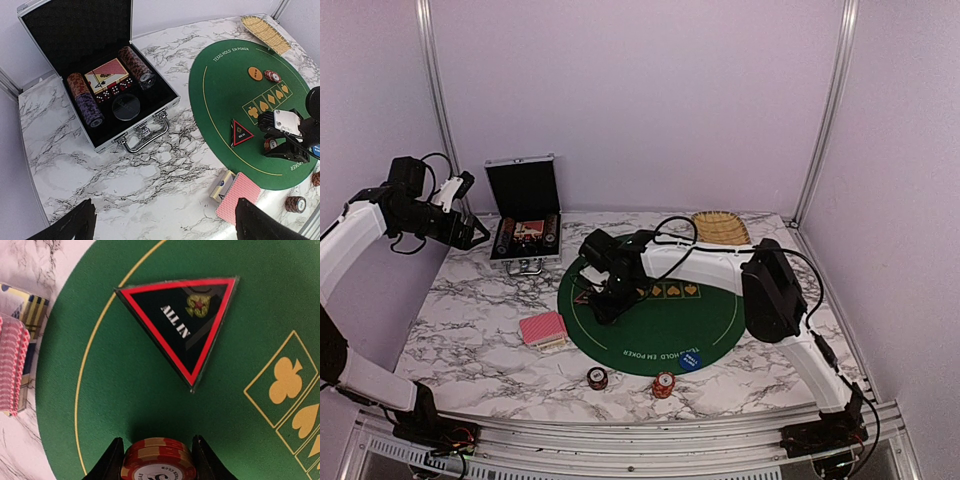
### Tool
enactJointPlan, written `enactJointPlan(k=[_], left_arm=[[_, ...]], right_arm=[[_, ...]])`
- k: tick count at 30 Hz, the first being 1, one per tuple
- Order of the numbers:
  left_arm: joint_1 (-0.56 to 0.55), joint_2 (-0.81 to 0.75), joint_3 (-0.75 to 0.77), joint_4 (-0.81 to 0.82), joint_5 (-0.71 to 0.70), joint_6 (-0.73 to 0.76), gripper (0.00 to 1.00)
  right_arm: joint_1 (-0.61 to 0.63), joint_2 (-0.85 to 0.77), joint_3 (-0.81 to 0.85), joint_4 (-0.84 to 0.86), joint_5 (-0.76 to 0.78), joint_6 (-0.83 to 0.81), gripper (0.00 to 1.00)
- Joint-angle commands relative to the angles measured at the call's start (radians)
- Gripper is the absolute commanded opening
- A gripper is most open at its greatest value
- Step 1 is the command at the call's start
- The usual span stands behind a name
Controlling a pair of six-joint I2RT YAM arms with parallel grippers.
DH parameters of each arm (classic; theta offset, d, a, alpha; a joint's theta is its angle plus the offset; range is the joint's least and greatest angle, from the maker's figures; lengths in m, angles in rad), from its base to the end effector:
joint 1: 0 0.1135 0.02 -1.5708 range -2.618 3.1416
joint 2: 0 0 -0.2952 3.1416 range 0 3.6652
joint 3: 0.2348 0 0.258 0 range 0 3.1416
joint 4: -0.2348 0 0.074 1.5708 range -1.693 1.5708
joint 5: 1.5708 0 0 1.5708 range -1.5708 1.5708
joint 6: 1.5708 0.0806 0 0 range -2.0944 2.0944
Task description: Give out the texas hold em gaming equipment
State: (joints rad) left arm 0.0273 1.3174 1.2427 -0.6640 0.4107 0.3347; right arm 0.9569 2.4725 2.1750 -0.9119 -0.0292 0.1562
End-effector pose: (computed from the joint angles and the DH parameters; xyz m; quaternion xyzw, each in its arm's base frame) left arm 0.3108 -0.0237 0.3408 0.2185 0.8723 -0.1122 0.4228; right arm 0.3228 0.4621 0.1359 -0.3858 0.9048 0.1071 0.1450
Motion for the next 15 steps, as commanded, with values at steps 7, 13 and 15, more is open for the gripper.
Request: enactJointPlan(k=[7, 13, 15], left_arm=[[0.004, -0.021, 0.012, -0.026, 0.010, 0.012, 0.99], [0.003, -0.019, 0.015, -0.026, 0.011, 0.011, 0.99], [0.003, -0.019, 0.013, -0.028, 0.017, 0.009, 0.99]], right_arm=[[-0.004, 0.067, 0.085, 0.054, -0.050, 0.014, 0.20], [-0.009, 0.074, 0.083, 0.054, -0.045, 0.017, 0.27], [-0.012, 0.073, 0.084, 0.049, -0.045, 0.013, 0.39]])
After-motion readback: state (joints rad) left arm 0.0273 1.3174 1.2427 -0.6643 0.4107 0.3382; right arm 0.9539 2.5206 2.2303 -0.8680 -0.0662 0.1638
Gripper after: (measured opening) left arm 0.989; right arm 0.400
